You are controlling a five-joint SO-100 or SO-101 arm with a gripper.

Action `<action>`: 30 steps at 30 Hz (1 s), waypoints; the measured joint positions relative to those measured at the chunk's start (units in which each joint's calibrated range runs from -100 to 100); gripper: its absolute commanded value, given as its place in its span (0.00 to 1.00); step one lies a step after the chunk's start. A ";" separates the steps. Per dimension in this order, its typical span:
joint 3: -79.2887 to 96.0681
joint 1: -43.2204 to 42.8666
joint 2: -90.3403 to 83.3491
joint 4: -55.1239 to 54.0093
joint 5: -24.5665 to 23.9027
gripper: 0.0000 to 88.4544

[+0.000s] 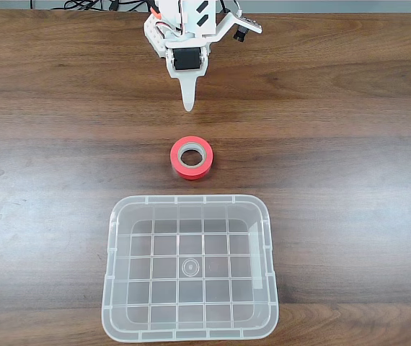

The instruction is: Grab the tape and place it in the box.

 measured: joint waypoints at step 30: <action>0.00 0.00 0.00 -7.29 0.00 0.01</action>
